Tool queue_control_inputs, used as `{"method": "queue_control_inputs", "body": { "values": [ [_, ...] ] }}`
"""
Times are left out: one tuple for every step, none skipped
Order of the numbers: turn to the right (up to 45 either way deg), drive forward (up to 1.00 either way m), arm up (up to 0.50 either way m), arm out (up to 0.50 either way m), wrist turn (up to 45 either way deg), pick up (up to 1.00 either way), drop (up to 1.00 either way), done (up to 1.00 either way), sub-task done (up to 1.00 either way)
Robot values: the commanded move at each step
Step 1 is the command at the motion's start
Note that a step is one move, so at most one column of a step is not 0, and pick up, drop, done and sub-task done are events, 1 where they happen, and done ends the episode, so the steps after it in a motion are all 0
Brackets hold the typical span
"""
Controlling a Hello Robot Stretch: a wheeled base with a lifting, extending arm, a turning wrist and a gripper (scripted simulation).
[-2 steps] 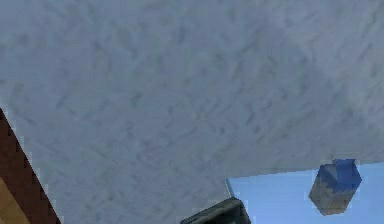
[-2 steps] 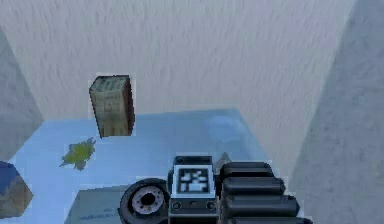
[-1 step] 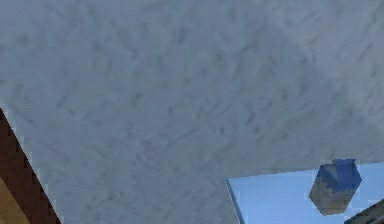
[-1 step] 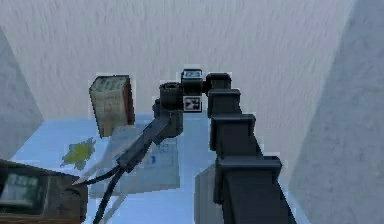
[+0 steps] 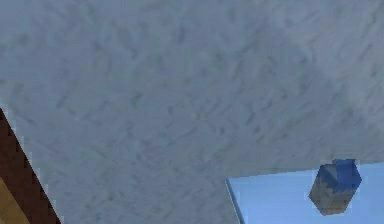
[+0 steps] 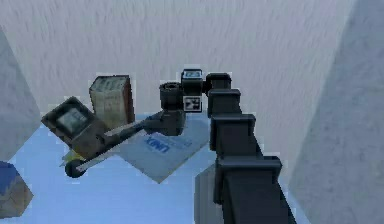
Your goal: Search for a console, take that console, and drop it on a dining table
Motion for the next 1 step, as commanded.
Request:
{"method": "queue_control_inputs", "body": {
  "values": [
    [0.0,0.0,0.0,0.0,45.0,0.0,0.0,0.0,0.0]
  ]
}}
